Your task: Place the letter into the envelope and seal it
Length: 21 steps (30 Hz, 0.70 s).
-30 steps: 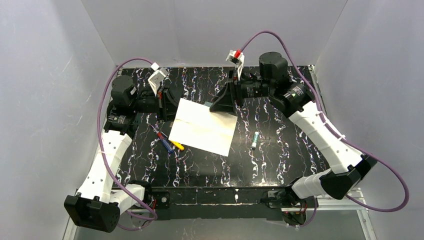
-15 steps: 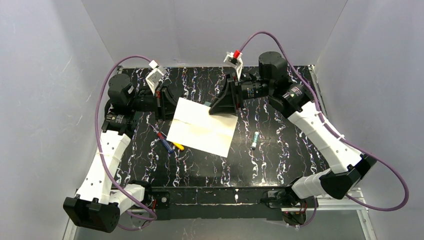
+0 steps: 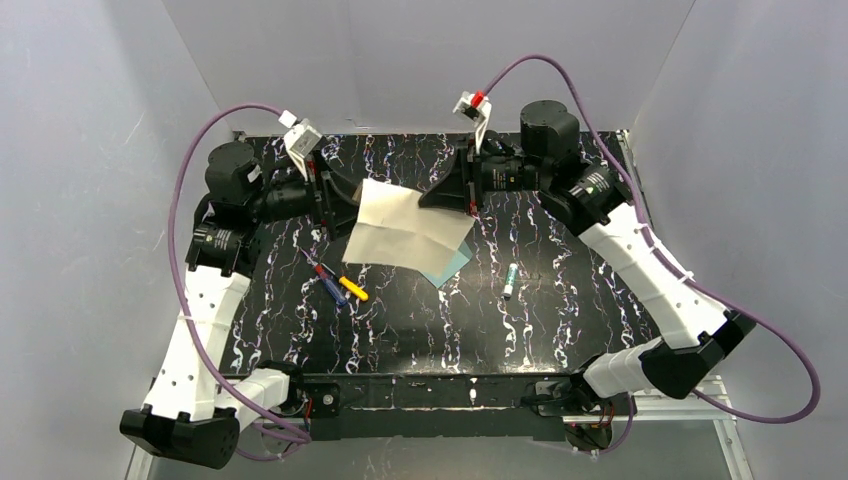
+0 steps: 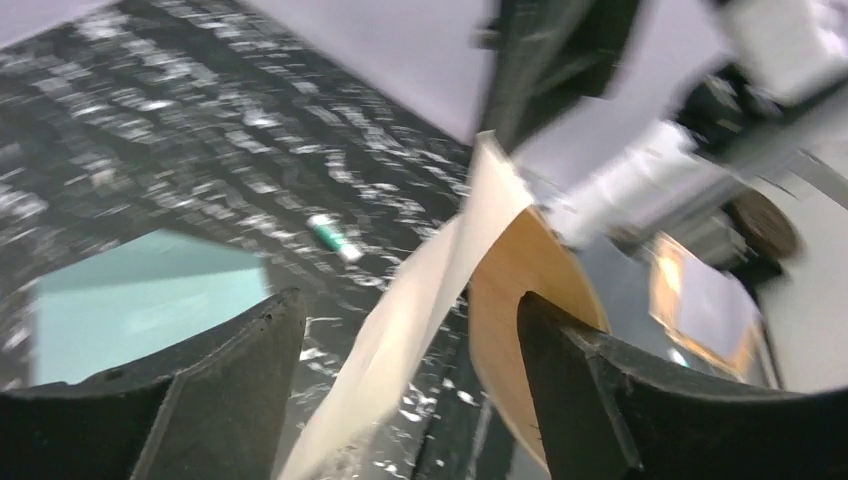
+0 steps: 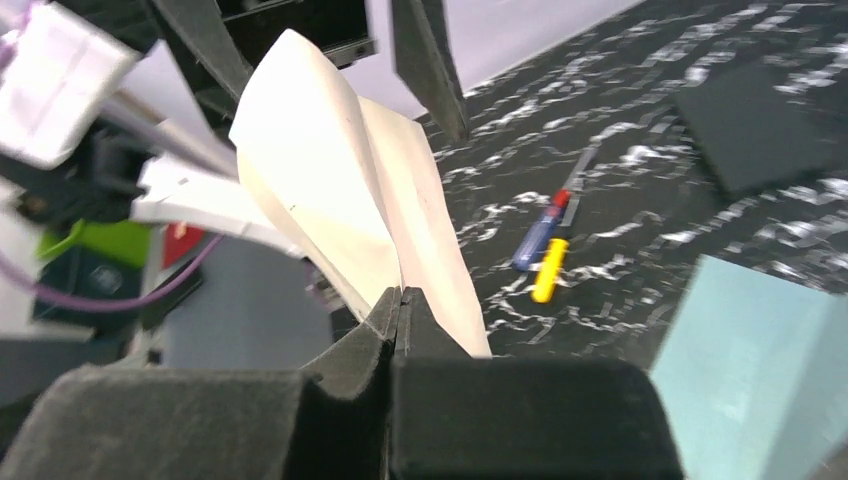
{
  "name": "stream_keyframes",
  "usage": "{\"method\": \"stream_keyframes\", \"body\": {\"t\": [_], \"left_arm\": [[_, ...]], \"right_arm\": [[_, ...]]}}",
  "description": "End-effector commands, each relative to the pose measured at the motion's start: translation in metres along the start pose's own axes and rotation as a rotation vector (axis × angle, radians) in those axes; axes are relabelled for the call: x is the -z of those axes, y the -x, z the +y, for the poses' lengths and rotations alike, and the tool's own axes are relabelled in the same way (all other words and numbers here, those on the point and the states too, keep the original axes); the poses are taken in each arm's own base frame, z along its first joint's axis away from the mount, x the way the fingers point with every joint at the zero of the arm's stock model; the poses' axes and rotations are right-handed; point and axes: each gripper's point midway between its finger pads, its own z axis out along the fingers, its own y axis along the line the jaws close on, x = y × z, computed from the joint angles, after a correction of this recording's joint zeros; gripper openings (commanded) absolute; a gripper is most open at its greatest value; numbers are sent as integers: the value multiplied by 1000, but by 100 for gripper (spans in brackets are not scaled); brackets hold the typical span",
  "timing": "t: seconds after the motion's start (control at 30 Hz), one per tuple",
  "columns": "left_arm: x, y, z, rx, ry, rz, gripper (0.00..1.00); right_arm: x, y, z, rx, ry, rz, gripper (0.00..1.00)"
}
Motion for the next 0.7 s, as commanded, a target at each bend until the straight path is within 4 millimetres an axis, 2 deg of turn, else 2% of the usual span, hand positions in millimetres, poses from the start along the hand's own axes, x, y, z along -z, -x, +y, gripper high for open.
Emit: {"method": "stream_keyframes", "body": {"t": [0.0,0.07,0.1,0.17,0.2,0.3,0.43,0.53,0.6,0.67], "left_arm": [[41,-12,91,24,631,-9,81],[77,-17,126,62,925,-32,87],[94,-19,137,82,1047,-49,91],[114,-21,145,110,1174,-64,94],[116,-19,144,112,1180,-69,94],[92,-11,126,111,1018,-60,95],[56,8,84,52,722,-51,96],[30,21,45,-9,451,-53,96],[20,25,28,-25,328,-59,97],[12,26,22,-36,236,-67,98]], "right_arm": [[28,36,-32,90,-332,-160,1],[40,44,-47,97,-446,-211,1],[44,49,-52,97,-490,-234,1],[50,58,-58,92,-543,-273,1],[50,61,-59,91,-548,-286,1],[45,63,-62,87,-540,-280,1],[30,47,-60,99,-461,-188,1],[21,32,-49,119,-363,-124,1],[18,26,-37,131,-286,-100,1],[12,21,-18,130,-167,-79,1]]}}
